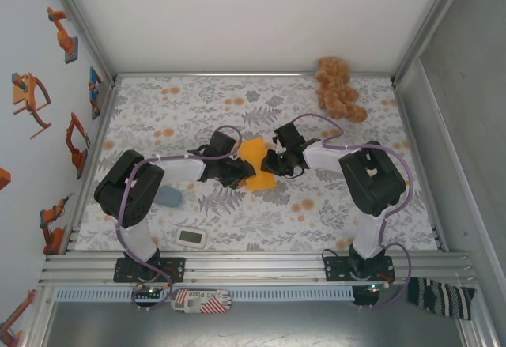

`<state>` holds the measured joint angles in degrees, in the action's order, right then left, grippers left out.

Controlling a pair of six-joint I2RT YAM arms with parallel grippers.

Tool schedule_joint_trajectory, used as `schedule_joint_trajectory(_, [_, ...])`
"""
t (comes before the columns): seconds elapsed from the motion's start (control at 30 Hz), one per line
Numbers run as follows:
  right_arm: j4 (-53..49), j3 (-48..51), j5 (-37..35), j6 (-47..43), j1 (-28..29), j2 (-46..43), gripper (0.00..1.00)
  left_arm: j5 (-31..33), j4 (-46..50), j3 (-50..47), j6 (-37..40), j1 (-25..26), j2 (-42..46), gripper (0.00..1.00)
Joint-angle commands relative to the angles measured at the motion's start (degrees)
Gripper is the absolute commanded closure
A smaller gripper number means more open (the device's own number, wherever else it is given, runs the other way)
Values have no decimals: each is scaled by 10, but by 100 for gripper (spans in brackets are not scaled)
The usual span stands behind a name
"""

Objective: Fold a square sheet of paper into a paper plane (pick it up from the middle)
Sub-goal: Third fold the triangle at the center of the table.

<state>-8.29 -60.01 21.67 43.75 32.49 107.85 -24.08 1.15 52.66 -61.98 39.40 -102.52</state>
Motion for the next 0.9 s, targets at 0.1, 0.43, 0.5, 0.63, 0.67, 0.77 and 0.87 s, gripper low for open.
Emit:
schedule_joint_trajectory(0.1, [-25,16,-15,6,-4,17,82,-46,-65,-5,-11,-11,-7,62])
schedule_joint_trajectory(0.43, [-25,18,-16,6,-5,14,82,-61,-97,-6,-26,-43,-32,68])
schedule_joint_trajectory(0.5, [-25,18,-16,6,-5,12,82,-62,-100,-5,-30,-45,-37,69])
schedule_joint_trajectory(0.63, [-24,19,-18,6,-5,7,82,-61,-98,-4,-36,-49,-43,72])
schedule_joint_trajectory(0.67, [-24,18,-18,6,-5,6,82,-61,-100,-5,-38,-52,-45,73])
schedule_joint_trajectory(0.77, [-22,20,-17,6,-5,4,82,-62,-108,-5,-47,-54,-48,77])
schedule_joint_trajectory(0.87, [-19,21,-16,5,-6,-2,82,-63,-108,-3,-52,-53,-46,82])
